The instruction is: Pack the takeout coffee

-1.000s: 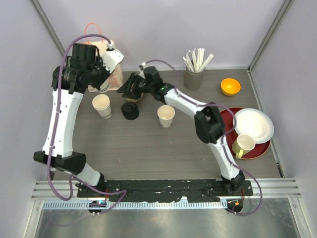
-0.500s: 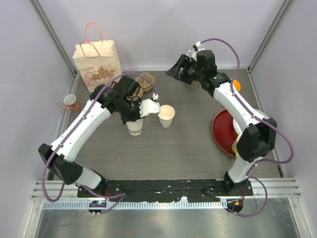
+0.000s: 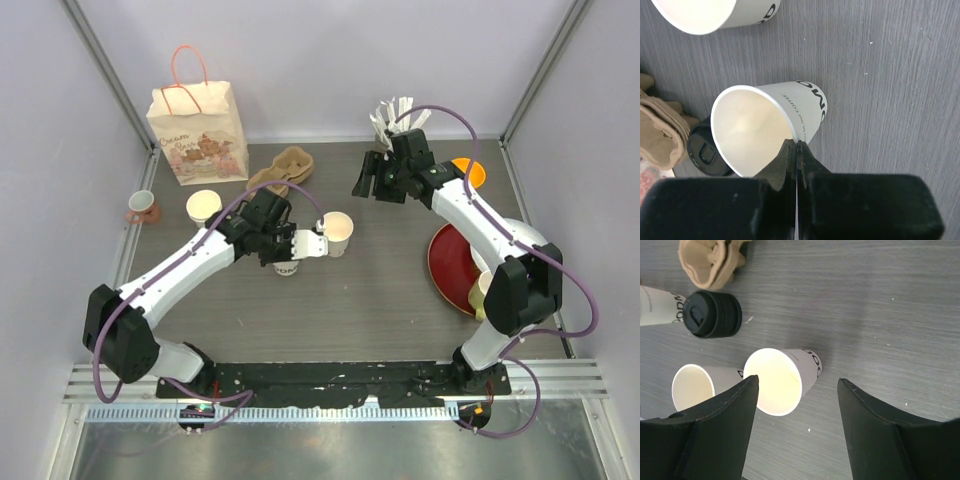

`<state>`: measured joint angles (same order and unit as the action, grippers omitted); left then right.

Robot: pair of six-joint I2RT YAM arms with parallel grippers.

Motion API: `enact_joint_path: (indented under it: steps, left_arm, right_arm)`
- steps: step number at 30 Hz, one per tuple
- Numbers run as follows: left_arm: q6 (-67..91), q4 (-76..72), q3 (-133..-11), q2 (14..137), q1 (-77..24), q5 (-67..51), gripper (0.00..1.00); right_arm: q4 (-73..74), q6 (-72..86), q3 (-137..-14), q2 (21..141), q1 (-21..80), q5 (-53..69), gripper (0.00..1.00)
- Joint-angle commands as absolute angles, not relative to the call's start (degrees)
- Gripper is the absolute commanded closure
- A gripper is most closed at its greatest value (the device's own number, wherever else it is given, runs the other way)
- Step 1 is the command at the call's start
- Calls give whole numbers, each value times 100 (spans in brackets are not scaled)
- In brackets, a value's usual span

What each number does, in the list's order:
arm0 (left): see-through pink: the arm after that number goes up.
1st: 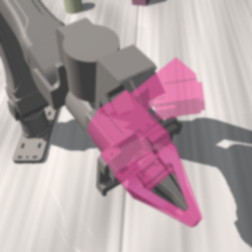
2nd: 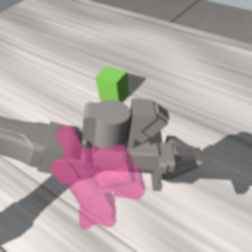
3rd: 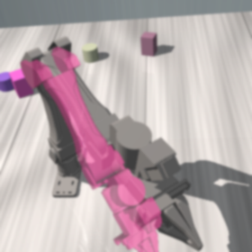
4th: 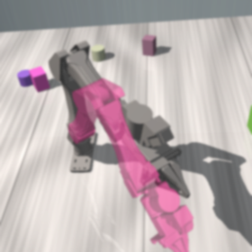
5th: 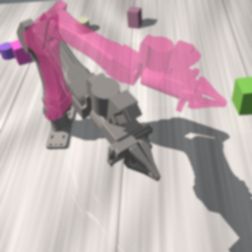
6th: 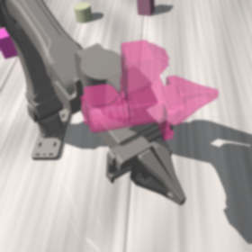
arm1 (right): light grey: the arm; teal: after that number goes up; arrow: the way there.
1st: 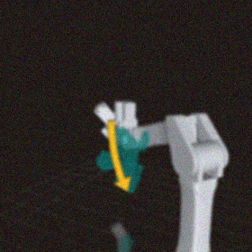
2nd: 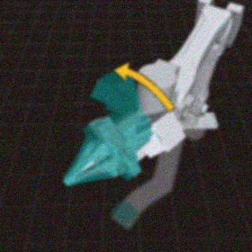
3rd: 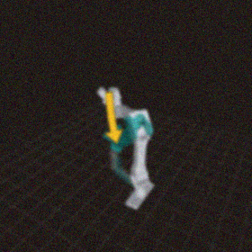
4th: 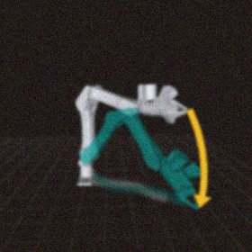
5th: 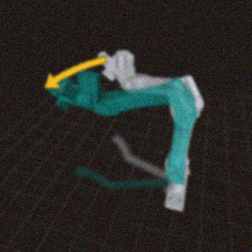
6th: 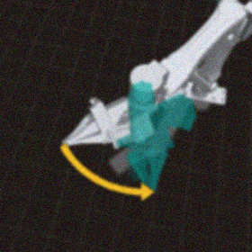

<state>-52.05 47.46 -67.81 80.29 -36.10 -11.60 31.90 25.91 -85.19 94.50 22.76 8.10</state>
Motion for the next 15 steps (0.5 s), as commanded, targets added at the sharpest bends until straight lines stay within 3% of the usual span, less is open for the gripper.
enact_joint_path:
  steps: [1, 8, 9, 12, 15]
  left_arm:
    - [-5318, 3780, -6592, 7901, -3604, -1565, 100]
    - [-5440, 3410, -6179, 7910, -3604, -1635, 97]
    - [-5414, 3436, -6205, 7919, -3604, -1635, 76]
    - [-5423, 3629, -6310, 7875, -3604, -1617, 39]
    - [-5292, 3928, -6634, 7857, -3604, -1643, 13]
  right_arm:
    - [3208, 2400, -8376, 9088, 2320, 747, 31]
    - [2927, 2557, -8192, 9009, 2320, 1002, 31]
    - [2918, 2575, -8183, 9009, 2329, 1019, 31]
    - [2900, 2584, -8191, 8983, 2320, 1046, 31]
    - [2883, 2575, -8200, 8956, 2320, 1072, 31]
